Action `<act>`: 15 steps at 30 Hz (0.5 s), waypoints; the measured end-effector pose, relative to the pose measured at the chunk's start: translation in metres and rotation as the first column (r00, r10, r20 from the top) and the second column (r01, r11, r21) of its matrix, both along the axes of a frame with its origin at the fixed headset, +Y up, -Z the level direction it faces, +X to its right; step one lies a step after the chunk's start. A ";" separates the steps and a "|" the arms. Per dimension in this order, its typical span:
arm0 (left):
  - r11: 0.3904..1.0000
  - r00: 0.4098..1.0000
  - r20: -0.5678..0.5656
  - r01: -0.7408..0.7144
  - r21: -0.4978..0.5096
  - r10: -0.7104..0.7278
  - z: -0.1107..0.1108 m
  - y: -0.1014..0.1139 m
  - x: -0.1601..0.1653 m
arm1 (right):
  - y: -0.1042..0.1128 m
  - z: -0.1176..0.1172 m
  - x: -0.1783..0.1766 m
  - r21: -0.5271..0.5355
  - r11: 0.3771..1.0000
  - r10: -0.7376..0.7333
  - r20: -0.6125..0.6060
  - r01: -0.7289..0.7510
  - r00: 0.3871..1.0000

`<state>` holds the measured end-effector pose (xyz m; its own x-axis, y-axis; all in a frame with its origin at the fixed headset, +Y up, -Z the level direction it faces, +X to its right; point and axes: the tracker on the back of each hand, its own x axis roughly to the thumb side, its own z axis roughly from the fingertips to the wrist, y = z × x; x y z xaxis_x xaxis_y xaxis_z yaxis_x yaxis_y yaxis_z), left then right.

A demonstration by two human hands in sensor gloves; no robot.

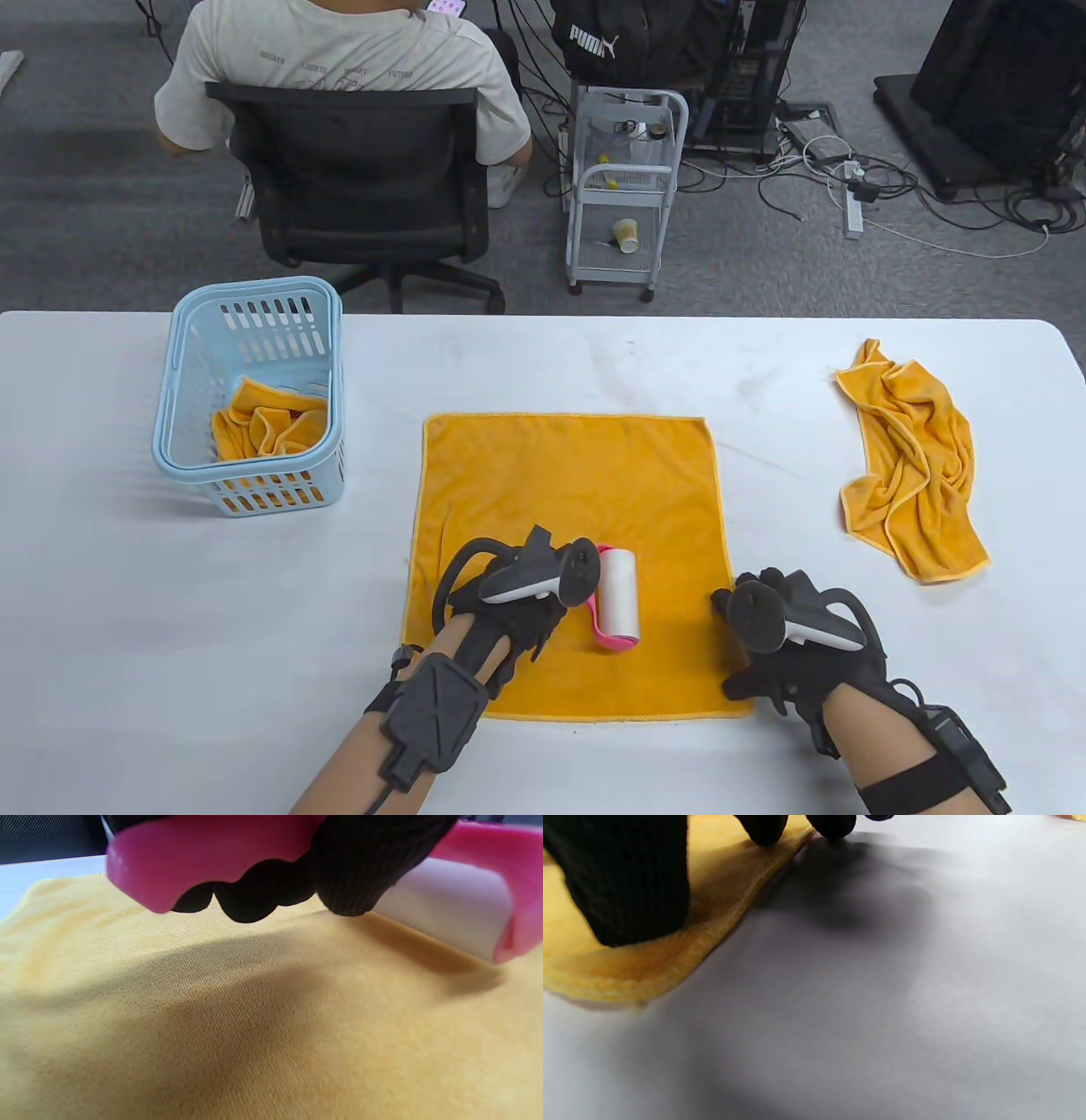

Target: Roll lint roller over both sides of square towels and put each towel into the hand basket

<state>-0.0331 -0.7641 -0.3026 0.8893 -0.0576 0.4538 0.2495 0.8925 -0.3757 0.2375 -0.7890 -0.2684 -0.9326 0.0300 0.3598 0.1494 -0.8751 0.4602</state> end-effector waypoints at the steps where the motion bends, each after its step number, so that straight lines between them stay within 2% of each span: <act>1: 0.998 0.999 0.003 0.050 0.029 -0.050 0.001 -0.002 -0.003 | 0.000 0.000 0.000 0.000 1.000 -0.001 0.000 0.001 1.000; 4: 0.971 0.973 0.018 0.229 0.068 -0.230 0.004 0.000 -0.018 | 0.000 0.000 0.000 0.001 1.000 -0.001 0.001 0.001 1.000; 6: 0.934 0.943 -0.007 0.332 0.134 -0.334 0.006 0.005 -0.036 | 0.000 0.000 0.000 0.001 1.000 0.001 0.000 -0.001 1.000; 10: 0.867 0.872 -0.115 0.488 0.106 -0.477 0.008 0.010 -0.090 | 0.000 0.000 0.000 0.005 1.000 0.005 0.000 -0.005 1.000; 13: 0.853 0.852 -0.152 0.515 0.080 -0.500 0.010 0.017 -0.114 | 0.000 0.000 0.000 0.006 1.000 0.006 0.000 -0.006 1.000; 15: 0.915 0.904 -0.162 0.404 0.023 -0.395 0.014 0.028 -0.120 | 0.000 0.000 0.000 0.006 1.000 0.007 0.000 -0.007 1.000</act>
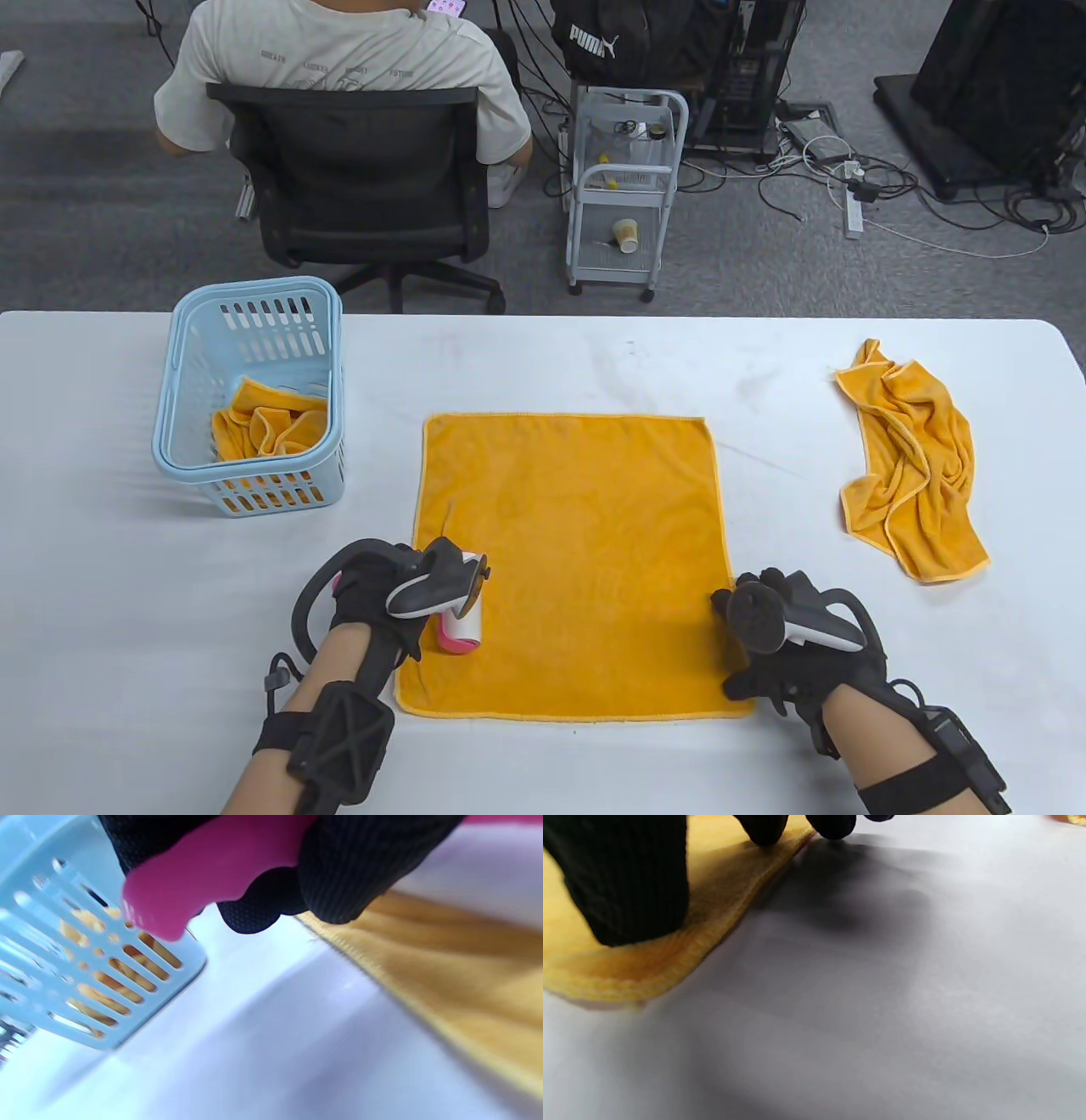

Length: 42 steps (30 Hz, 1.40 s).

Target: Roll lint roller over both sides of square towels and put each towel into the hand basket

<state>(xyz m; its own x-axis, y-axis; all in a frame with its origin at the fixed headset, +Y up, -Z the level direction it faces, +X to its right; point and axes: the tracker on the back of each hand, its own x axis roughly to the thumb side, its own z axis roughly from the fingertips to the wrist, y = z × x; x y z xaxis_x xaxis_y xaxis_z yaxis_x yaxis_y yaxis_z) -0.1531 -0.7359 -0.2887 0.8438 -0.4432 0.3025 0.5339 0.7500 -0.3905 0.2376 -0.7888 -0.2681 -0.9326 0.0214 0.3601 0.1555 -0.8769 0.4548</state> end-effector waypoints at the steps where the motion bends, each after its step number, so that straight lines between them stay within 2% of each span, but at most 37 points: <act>1: 0.996 0.996 0.005 -0.086 -0.029 0.086 0.003 0.002 0.005 | 0.000 0.000 0.000 0.000 1.000 0.000 0.000 0.000 1.000; 5: 0.929 0.925 0.094 -0.363 -0.073 0.369 0.012 0.004 0.057 | 0.000 0.000 0.000 0.005 1.000 0.003 -0.002 -0.003 1.000; 8: 0.889 0.874 0.166 -0.441 -0.124 0.457 0.020 -0.005 0.100 | 0.000 0.000 0.000 0.003 1.000 0.001 0.001 -0.001 1.000; 12: 0.896 0.867 0.229 -0.414 -0.164 0.442 0.028 -0.021 0.131 | 0.000 0.000 0.000 0.002 1.000 0.000 0.002 0.000 1.000; 15: 0.954 0.912 0.283 -0.279 -0.107 0.298 0.029 -0.027 0.127 | 0.000 0.000 0.000 0.002 1.000 0.001 0.002 -0.001 1.000; 18: 0.977 0.954 0.215 -0.189 -0.101 0.207 0.024 -0.025 0.096 | 0.000 0.000 0.000 0.001 1.000 0.000 0.002 0.000 1.000; 21: 0.998 0.985 0.161 -0.050 -0.035 0.055 0.020 -0.022 0.054 | 0.000 0.000 0.000 0.002 1.000 0.002 0.003 -0.002 1.000; 24: 0.999 0.995 0.087 0.048 0.000 -0.048 0.017 -0.019 0.016 | 0.000 0.000 0.000 0.002 1.000 0.003 0.005 -0.003 1.000; 27: 0.997 0.997 0.019 0.073 0.008 -0.073 0.016 -0.018 -0.014 | 0.000 0.000 0.000 0.001 1.000 0.004 0.007 -0.004 1.000; 30: 0.998 0.998 -0.038 -0.053 -0.017 0.053 0.018 -0.020 -0.033 | 0.000 0.000 0.000 0.000 1.000 0.002 0.009 -0.002 1.000; 31: 0.987 0.985 -0.069 -0.160 -0.027 0.158 0.019 -0.021 -0.043 | 0.000 0.000 0.000 -0.001 1.000 0.001 0.010 -0.001 1.000; 33: 0.951 0.942 -0.136 -0.308 0.003 0.306 0.020 -0.021 -0.060 | 0.000 0.000 0.000 -0.001 1.000 -0.001 0.012 0.001 1.000; 35: 0.894 0.867 -0.221 -0.445 0.058 0.446 0.022 -0.018 -0.086 | -0.001 0.000 0.001 -0.002 1.000 -0.002 0.013 0.002 1.000; 39: 0.843 0.773 -0.346 -0.522 0.129 0.532 0.022 -0.015 -0.130 | -0.001 0.000 0.001 -0.002 1.000 -0.002 0.014 0.003 1.000; 42: 0.847 0.743 -0.414 -0.505 0.167 0.525 0.022 -0.020 -0.153 | -0.001 0.000 0.001 -0.004 1.000 -0.004 0.016 0.004 1.000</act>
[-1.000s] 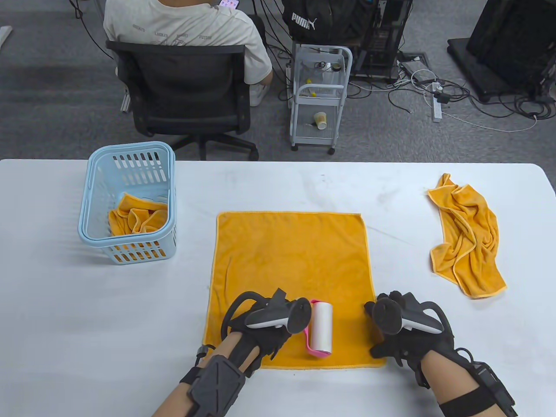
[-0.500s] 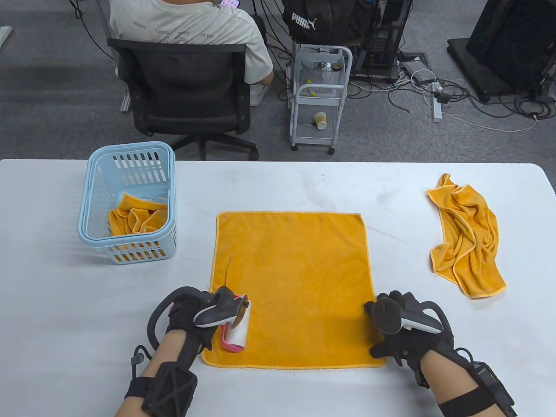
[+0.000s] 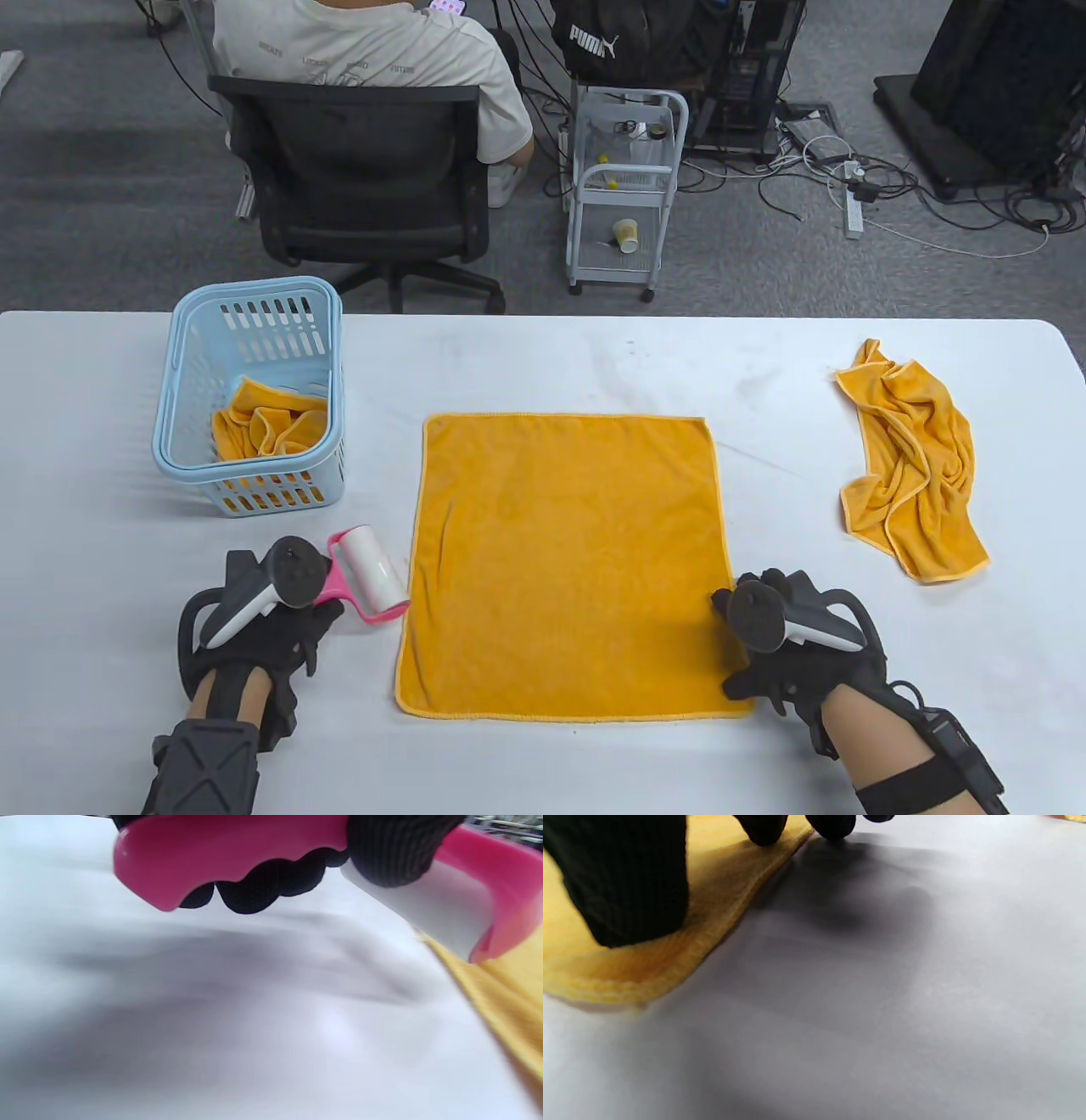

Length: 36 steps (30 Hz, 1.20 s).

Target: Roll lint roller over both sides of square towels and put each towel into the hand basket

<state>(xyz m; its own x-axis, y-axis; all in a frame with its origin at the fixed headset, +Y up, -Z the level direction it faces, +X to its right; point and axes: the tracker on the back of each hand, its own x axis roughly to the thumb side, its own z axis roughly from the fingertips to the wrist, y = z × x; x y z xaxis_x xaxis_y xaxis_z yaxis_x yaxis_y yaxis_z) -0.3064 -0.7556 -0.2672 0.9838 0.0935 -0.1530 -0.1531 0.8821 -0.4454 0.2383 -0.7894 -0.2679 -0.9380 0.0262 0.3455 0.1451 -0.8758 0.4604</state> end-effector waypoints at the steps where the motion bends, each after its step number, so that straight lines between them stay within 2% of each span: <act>1: 1.000 1.000 -0.027 0.015 0.002 -0.015 0.000 -0.003 -0.007 | 0.000 0.000 0.000 0.000 1.000 0.000 0.000 0.000 1.000; 5: 0.996 0.993 -0.083 0.077 -0.043 -0.080 -0.001 -0.019 -0.021 | 0.000 0.000 0.000 -0.001 1.000 0.000 0.001 0.000 1.000; 8: 0.987 0.985 -0.085 0.148 -0.059 -0.153 -0.002 -0.026 -0.023 | 0.000 0.000 0.000 -0.001 1.000 -0.001 0.001 0.001 1.000; 12: 0.991 0.990 -0.057 0.132 -0.018 -0.132 0.001 -0.014 -0.017 | 0.003 0.001 0.001 0.006 1.000 -0.028 -0.003 0.028 1.000; 14: 0.992 0.993 -0.019 0.114 0.055 -0.113 0.005 -0.001 -0.007 | 0.009 0.002 0.003 0.015 0.998 -0.060 -0.003 0.060 0.998; 18: 0.983 0.980 0.195 -0.007 0.181 -0.029 0.022 0.023 0.028 | 0.027 0.007 0.006 0.043 0.988 -0.148 -0.042 0.150 0.988; 21: 0.986 0.930 0.368 -0.062 0.154 0.001 0.034 0.024 0.061 | 0.028 0.011 0.003 -0.004 0.992 -0.129 -0.085 0.129 0.988; 24: 0.996 0.859 0.511 -0.039 0.074 -0.004 0.043 0.012 0.092 | 0.023 0.015 -0.007 -0.022 0.999 -0.038 -0.134 0.035 0.990; 29: 0.994 0.813 0.573 0.113 0.010 -0.098 0.046 -0.018 0.112 | 0.014 0.021 -0.023 0.032 0.992 0.127 -0.187 -0.123 0.974; 31: 0.979 0.783 0.596 0.205 0.021 -0.176 0.046 -0.029 0.115 | 0.012 0.023 -0.029 0.070 0.984 0.174 -0.204 -0.163 0.964; 33: 0.977 0.785 0.587 0.204 0.055 -0.197 0.047 -0.032 0.117 | 0.011 0.025 -0.032 0.119 0.976 0.203 -0.206 -0.182 0.957; 36: 0.961 0.747 0.611 0.257 0.098 -0.262 0.049 -0.033 0.124 | 0.011 0.023 -0.032 0.140 0.979 0.171 -0.195 -0.145 0.966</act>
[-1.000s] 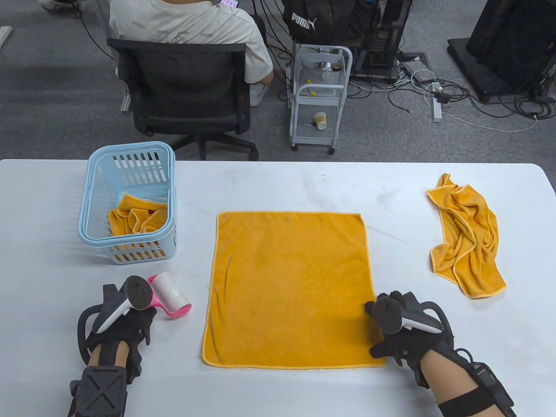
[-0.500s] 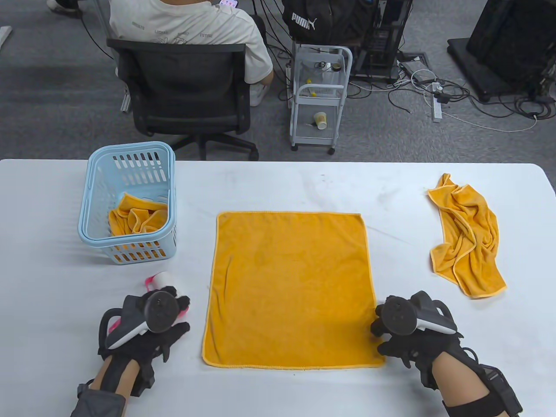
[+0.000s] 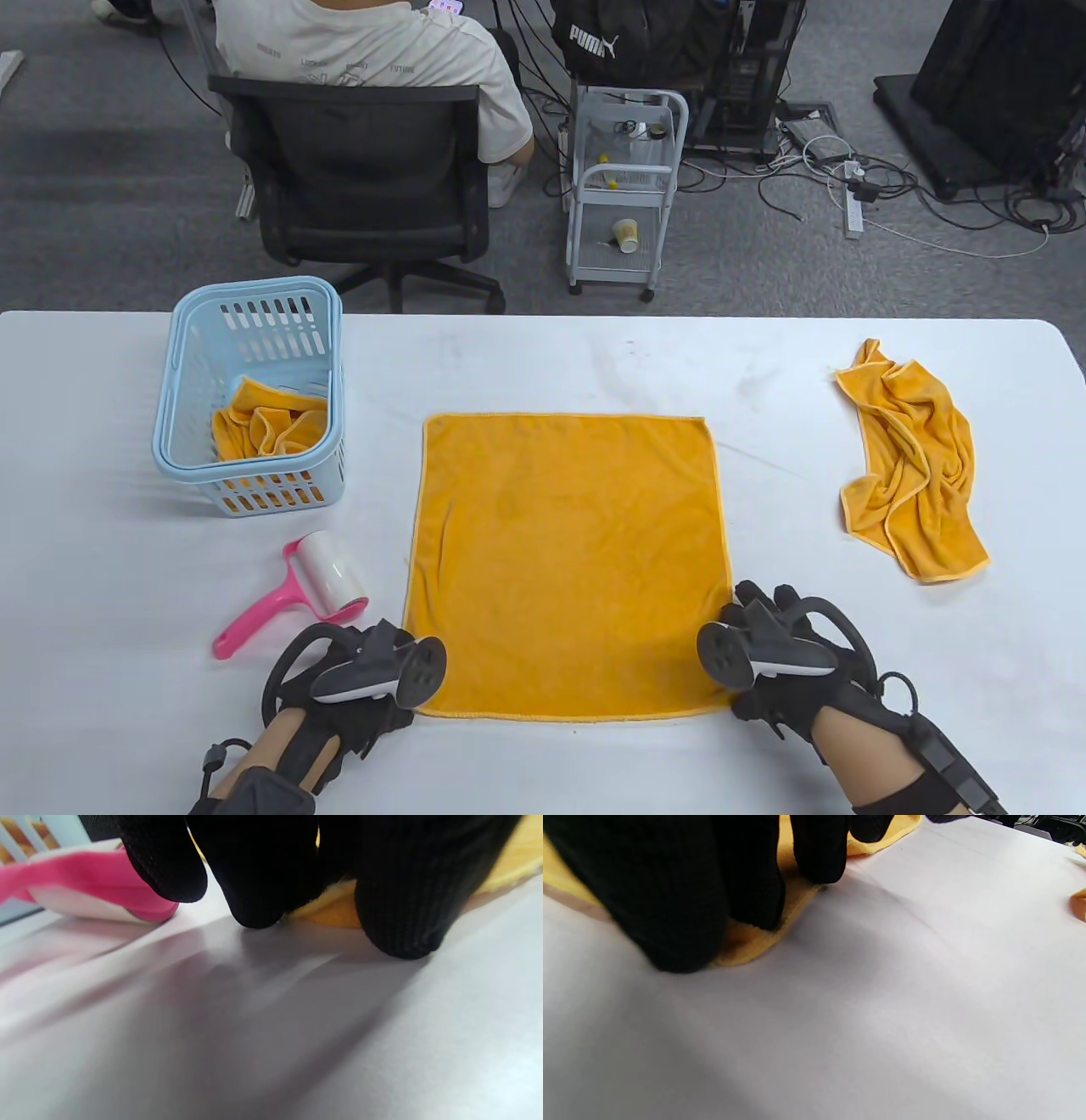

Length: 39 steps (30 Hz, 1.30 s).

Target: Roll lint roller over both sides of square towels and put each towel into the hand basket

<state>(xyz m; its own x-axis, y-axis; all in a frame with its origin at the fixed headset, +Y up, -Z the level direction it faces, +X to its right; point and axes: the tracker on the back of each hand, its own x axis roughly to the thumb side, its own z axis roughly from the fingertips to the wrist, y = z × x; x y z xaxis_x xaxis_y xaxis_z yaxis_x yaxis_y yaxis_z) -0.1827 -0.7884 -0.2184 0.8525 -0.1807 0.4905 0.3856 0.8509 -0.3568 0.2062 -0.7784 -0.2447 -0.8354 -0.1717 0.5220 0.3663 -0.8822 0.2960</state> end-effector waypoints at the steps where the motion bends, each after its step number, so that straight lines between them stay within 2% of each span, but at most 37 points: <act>1: 1.000 1.000 -0.005 0.000 0.017 0.000 0.000 0.000 0.001 | 0.000 -0.002 0.002 -0.019 1.000 -0.023 0.009 0.023 1.000; 3: 1.000 1.000 -0.003 0.001 0.016 -0.001 -0.001 0.000 0.002 | 0.001 -0.005 0.008 -0.053 0.997 -0.062 0.032 0.063 0.998; 5: 1.000 1.000 -0.008 -0.025 0.007 0.025 -0.002 0.008 0.000 | 0.007 -0.010 0.019 -0.084 0.983 -0.160 0.077 0.166 0.984; 7: 0.994 0.994 -0.029 -0.106 0.034 0.107 -0.002 0.026 -0.005 | 0.019 -0.016 0.031 -0.112 0.954 -0.263 0.136 0.279 0.955; 9: 0.975 0.979 -0.040 -0.193 0.106 0.198 -0.001 0.061 -0.011 | 0.044 -0.022 0.047 -0.105 0.902 -0.395 0.186 0.418 0.900; 11: 0.949 0.964 -0.033 -0.253 0.190 0.264 0.003 0.095 -0.017 | 0.073 -0.024 0.059 -0.081 0.851 -0.496 0.201 0.519 0.845; 14: 0.891 0.946 0.000 -0.306 0.336 0.325 0.013 0.158 -0.026 | 0.123 -0.022 0.072 -0.030 0.778 -0.614 0.180 0.628 0.769; 16: 0.824 0.927 0.037 -0.350 0.446 0.374 0.025 0.204 -0.032 | 0.172 -0.015 0.080 0.019 0.716 -0.694 0.126 0.698 0.708; 18: 0.773 0.910 0.063 -0.384 0.505 0.411 0.034 0.238 -0.036 | 0.202 -0.009 0.083 0.047 0.674 -0.738 0.084 0.737 0.669; 20: 0.702 0.890 0.102 -0.417 0.577 0.445 0.046 0.278 -0.041 | 0.246 0.000 0.087 0.076 0.613 -0.790 0.027 0.786 0.613; 24: 0.605 0.862 0.131 -0.445 0.660 0.490 0.054 0.329 -0.048 | 0.310 0.011 0.093 0.118 0.511 -0.852 -0.062 0.851 0.520; 27: 0.585 0.834 0.116 -0.470 0.661 0.539 0.041 0.346 -0.051 | 0.331 0.002 0.099 0.147 0.484 -0.867 -0.051 0.863 0.495; 29: 0.600 0.825 0.083 -0.472 0.647 0.559 0.024 0.344 -0.050 | 0.329 -0.014 0.102 0.115 0.451 -0.891 0.004 0.885 0.454; 32: 0.653 0.814 0.007 -0.470 0.593 0.580 -0.011 0.319 -0.045 | 0.300 -0.048 0.107 0.084 0.439 -0.894 0.140 0.894 0.426; 33: 0.695 0.826 -0.043 -0.444 0.565 0.562 -0.030 0.299 -0.040 | 0.279 -0.065 0.108 0.069 0.459 -0.874 0.215 0.886 0.436; 34: 0.715 0.831 -0.066 -0.431 0.551 0.553 -0.038 0.288 -0.037 | 0.268 -0.072 0.108 0.067 0.468 -0.864 0.245 0.881 0.440; 35: 0.754 0.848 -0.116 -0.389 0.529 0.518 -0.054 0.264 -0.030 | 0.238 -0.090 0.109 0.065 0.481 -0.841 0.316 0.874 0.440; 37: 0.810 0.883 -0.171 -0.304 0.501 0.437 -0.073 0.233 -0.021 | 0.199 -0.109 0.108 0.061 0.485 -0.814 0.396 0.873 0.424; 39: 0.855 0.885 -0.241 -0.263 0.447 0.399 -0.097 0.188 -0.011 | 0.151 -0.128 0.105 0.056 0.493 -0.770 0.493 0.868 0.406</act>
<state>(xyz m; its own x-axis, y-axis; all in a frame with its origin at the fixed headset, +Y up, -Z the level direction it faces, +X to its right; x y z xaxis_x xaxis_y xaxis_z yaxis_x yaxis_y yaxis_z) -0.1941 -0.6008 -0.3158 0.9905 0.0227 0.1359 -0.0203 0.9996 -0.0195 0.3108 -0.6274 -0.3722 -0.6374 0.7699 0.0319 -0.7018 -0.5971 0.3886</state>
